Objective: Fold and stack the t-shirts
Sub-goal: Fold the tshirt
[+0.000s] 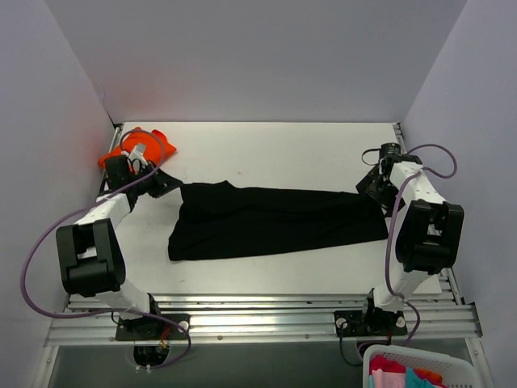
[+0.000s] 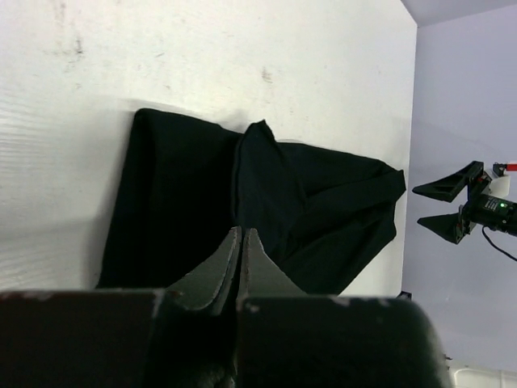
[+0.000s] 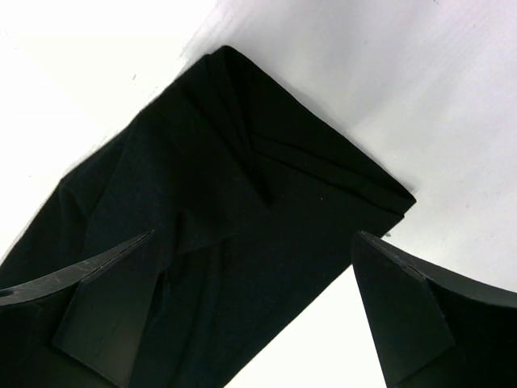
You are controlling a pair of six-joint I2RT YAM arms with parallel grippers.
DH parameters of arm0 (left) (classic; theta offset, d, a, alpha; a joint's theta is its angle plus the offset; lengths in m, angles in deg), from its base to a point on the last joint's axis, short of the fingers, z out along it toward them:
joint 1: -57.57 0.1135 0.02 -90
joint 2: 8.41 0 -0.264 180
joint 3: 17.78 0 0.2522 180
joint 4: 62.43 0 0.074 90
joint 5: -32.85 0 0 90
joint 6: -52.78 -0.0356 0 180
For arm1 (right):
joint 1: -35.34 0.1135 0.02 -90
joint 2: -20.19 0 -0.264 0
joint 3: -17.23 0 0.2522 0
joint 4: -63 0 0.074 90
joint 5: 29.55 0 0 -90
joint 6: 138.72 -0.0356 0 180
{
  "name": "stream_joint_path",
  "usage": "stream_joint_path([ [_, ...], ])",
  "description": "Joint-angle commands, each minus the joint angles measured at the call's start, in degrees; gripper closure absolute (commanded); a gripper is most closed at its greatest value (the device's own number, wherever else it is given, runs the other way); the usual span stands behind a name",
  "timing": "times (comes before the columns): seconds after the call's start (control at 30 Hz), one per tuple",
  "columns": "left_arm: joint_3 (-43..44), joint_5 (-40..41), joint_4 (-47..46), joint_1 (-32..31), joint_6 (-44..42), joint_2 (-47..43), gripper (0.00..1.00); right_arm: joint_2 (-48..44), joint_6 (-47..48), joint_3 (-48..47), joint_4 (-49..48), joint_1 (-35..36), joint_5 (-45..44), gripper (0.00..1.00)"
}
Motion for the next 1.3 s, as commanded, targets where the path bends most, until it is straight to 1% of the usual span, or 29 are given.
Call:
stream_joint_path([
  [0.0,-2.2,-1.7,-0.3,-0.9,-1.2,-6.2,0.98,-3.8,0.0,2.0,1.0,0.7,-0.6,0.02],
  [0.13,-6.1,-0.2,4.9,-2.0,-3.5,-12.0,0.98,-5.0,0.4,5.0,-0.4,0.7,0.1,0.02],
  [0.17,-6.8,0.5,5.5,-3.2,-3.5,-14.1,0.98,-5.5,0.5,5.6,-0.6,0.7,0.2,0.02],
  [0.2,-6.6,1.7,9.7,-4.2,-4.6,-15.1,0.98,-5.7,0.6,6.8,-1.3,0.7,0.6,0.02],
  [0.23,-5.0,2.9,11.1,-5.5,-5.8,-15.9,0.98,-6.0,0.7,7.4,-1.7,0.7,0.8,0.02],
  [0.27,-4.8,4.1,12.1,-8.2,-6.0,-17.6,0.98,-6.6,0.7,8.0,-1.8,0.7,1.0,0.02],
  [0.3,-4.5,6.8,14.9,-9.3,-6.0,-18.3,0.98,-6.8,0.8,9.0,-2.5,0.8,1.5,0.02],
  [0.33,-4.8,7.9,16.2,-10.1,-5.8,-18.8,0.98,-7.1,0.9,9.6,-2.7,0.8,1.7,0.02],
  [0.4,-6.2,11.4,18.6,-13.7,-4.9,-21.2,0.98,-7.9,0.9,10.5,-3.5,0.8,2.3,0.02],
  [0.47,-9.1,12.9,19.3,-15.0,-3.2,-24.1,0.98,-8.9,1.1,11.9,-4.1,0.9,3.1,0.02],
  [0.6,-12.6,20.7,25.1,-18.9,0.3,-28.6,0.98,-10.9,1.6,14.4,-5.0,0.9,4.1,0.02],
  [0.67,-14.4,25.0,26.6,-21.1,2.1,-29.7,0.98,-12.1,1.9,15.9,-5.4,0.9,4.8,0.02],
  [0.7,-14.4,27.6,29.1,-22.4,2.7,-29.8,0.98,-12.4,2.0,16.3,-5.5,0.8,5.0,0.02],
  [0.73,-14.6,30.6,30.2,-25.8,4.3,-29.8,0.98,-13.1,2.0,16.8,-5.6,0.8,5.2,0.02],
  [0.77,-14.9,35.2,31.0,-27.3,5.1,-29.3,0.98,-13.5,2.1,17.7,-5.9,0.8,5.7,0.02],
  [0.8,-15.6,37.4,33.0,-28.4,5.8,-28.9,0.98,-13.7,2.1,18.1,-6.0,0.7,5.9,0.02],
  [0.83,-16.2,39.5,33.5,-31.1,7.4,-28.5,0.98,-14.4,2.2,18.5,-6.1,0.6,5.9,0.02],
  [0.87,-16.8,42.1,33.6,-32.3,7.9,-27.8,0.98,-14.8,2.3,19.3,-6.5,0.6,6.3,0.02],
  [0.97,-19.9,47.3,33.3,-34.8,10.6,-25.4,0.98,-16.3,2.6,20.6,-6.8,0.5,6.7,0.02],
  [1.03,-19.6,47.8,32.8,-35.4,12.0,-24.0,0.97,-17.6,2.8,21.1,-6.7,0.4,6.7,0.02],
  [1.07,-19.4,48.4,32.9,-35.6,12.3,-22.6,0.89,-18.0,3.0,21.2,-6.4,0.4,6.7,0.02],
  [1.13,-17.3,49.2,34.0,-35.8,12.0,-22.3,0.79,-19.4,3.7,21.0,-5.9,-0.1,6.7,0.02],
  [1.17,-16.2,50.3,35.6,-36.8,12.1,-23.0,0.58,-20.1,4.0,20.8,-5.3,-0.4,6.7,0.02],
  [1.2,-15.1,52.8,36.4,-37.4,12.2,-24.4,0.48,-20.4,4.6,20.6,-5.0,-0.7,8.4,0.02],
  [1.23,-12.8,53.8,36.9,-37.6,12.1,-27.8,0.38,-21.4,4.9,20.4,-4.6,-1.7,8.5,0.01],
  [1.27,-11.8,54.8,37.0,-37.6,11.9,-29.4,0.14,-21.7,5.4,20.2,-4.0,-2.3,8.7,0.01],
])
